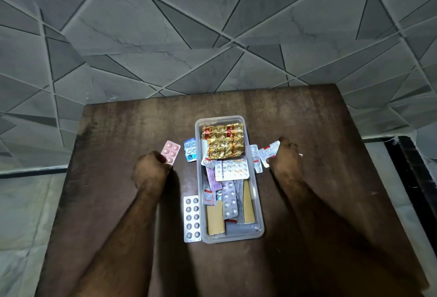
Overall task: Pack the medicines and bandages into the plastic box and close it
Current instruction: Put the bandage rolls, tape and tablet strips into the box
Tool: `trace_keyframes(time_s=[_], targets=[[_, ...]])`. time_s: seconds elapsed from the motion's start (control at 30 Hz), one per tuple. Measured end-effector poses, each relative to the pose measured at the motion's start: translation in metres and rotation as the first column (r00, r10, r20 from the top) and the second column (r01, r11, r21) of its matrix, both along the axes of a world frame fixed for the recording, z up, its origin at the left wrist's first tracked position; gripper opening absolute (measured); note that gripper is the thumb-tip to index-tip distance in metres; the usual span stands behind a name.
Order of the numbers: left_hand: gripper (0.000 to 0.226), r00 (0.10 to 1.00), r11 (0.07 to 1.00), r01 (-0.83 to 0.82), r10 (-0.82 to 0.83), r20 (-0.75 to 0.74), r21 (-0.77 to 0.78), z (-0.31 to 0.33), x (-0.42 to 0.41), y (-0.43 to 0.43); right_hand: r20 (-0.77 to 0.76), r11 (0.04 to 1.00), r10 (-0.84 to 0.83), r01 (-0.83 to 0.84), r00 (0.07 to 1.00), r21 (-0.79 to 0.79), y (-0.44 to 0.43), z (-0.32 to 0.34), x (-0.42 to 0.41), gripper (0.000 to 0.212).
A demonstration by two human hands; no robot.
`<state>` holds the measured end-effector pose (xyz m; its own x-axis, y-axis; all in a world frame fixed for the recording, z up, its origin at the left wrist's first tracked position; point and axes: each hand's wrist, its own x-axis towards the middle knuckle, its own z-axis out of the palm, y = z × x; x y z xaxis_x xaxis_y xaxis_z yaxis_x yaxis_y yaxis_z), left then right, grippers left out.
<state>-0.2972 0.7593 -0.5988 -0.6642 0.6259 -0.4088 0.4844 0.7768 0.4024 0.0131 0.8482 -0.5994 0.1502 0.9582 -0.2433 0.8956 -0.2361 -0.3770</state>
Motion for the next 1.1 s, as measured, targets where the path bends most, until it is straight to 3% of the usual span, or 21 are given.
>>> trace_keyframes(time_s=[0.13, 0.2, 0.33, 0.43, 0.57, 0.7, 0.87, 1.1], targets=[[0.007, 0.991, 0.992, -0.077, 0.065, 0.119, 0.103, 0.006, -0.005, -0.006, -0.163, 0.997, -0.061, 0.069, 0.985, 0.047, 0.001, 0.008, 0.002, 0.034], [0.015, 0.973, 0.985, -0.097, 0.062, 0.222, 0.146, 0.014, -0.003, -0.007, -0.244, 0.991, -0.11, 0.126, 0.964, 0.05, 0.001, 0.015, 0.004, 0.027], [0.024, 0.957, 0.955, -0.163, 0.091, 0.276, 0.249, 0.02, -0.004, -0.011, -0.302, 0.967, -0.225, 0.25, 0.927, 0.047, 0.004, 0.025, 0.004, 0.025], [0.023, 0.941, 0.935, -0.204, 0.106, 0.321, 0.289, 0.029, -0.004, -0.015, -0.441, 0.938, -0.296, 0.345, 0.847, 0.032, 0.006, 0.032, 0.002, 0.021], [0.027, 0.832, 0.859, -0.343, 0.091, 0.547, 0.379, 0.043, 0.013, -0.019, -0.641, 0.907, -0.337, 0.421, 0.69, -0.022, 0.005, 0.052, -0.003, 0.023], [0.025, 0.762, 0.868, -0.316, -0.009, 0.648, 0.383, 0.063, 0.045, -0.031, -0.753, 0.919, -0.296, 0.389, 0.588, -0.058, -0.012, 0.068, -0.017, 0.022], [0.026, 0.778, 0.916, -0.156, -0.117, 0.618, 0.37, 0.061, 0.082, -0.054, -0.712, 0.965, -0.213, 0.258, 0.669, -0.047, -0.044, 0.066, -0.037, 0.019], [0.027, 0.846, 0.948, -0.082, -0.097, 0.525, 0.306, 0.052, 0.105, -0.071, -0.677, 0.976, -0.212, 0.19, 0.705, -0.108, -0.071, 0.048, -0.046, 0.022]])
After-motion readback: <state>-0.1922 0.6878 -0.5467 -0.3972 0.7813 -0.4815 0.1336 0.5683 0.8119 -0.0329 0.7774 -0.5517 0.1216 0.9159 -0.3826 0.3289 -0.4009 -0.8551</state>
